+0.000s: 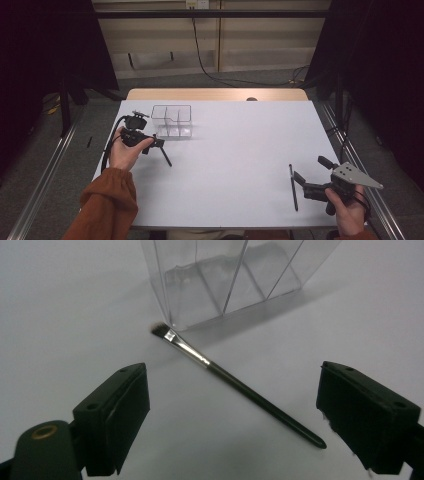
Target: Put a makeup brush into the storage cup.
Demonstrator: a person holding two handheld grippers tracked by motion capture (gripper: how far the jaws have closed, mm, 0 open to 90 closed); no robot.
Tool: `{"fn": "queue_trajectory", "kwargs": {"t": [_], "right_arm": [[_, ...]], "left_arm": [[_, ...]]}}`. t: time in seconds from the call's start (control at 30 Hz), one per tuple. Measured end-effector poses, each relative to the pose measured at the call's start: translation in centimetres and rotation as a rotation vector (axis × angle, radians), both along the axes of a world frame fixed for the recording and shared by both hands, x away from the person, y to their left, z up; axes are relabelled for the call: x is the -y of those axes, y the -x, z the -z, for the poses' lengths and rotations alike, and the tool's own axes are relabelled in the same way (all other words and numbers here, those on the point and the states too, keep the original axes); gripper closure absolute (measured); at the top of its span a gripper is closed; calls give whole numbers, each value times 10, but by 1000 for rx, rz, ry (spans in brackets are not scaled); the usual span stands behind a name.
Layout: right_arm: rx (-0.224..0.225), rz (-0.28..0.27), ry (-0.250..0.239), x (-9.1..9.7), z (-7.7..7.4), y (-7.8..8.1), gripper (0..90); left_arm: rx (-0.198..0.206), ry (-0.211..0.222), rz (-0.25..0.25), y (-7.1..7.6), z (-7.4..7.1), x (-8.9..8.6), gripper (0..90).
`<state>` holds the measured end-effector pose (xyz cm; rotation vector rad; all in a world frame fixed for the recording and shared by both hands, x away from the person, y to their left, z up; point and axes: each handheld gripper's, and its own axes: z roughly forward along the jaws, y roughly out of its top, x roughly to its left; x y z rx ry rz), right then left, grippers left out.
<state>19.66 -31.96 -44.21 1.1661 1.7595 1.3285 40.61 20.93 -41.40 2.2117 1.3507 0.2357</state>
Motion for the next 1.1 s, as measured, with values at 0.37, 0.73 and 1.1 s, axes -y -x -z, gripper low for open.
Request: {"fn": "queue_trajectory", "kwargs": {"t": [0.37,0.73,1.1], "right_arm": [[-4,-3,1,0,0,0,0],[-7,-6,2,0,1,0,0],[-7,-13,7,0,1,0,0]], "left_arm": [[-108,-81,-67,-15,9,11,172],[-223,-113,-143,-27,15,23,282],[-298,-140,-202,-31,23,33,409]]}}
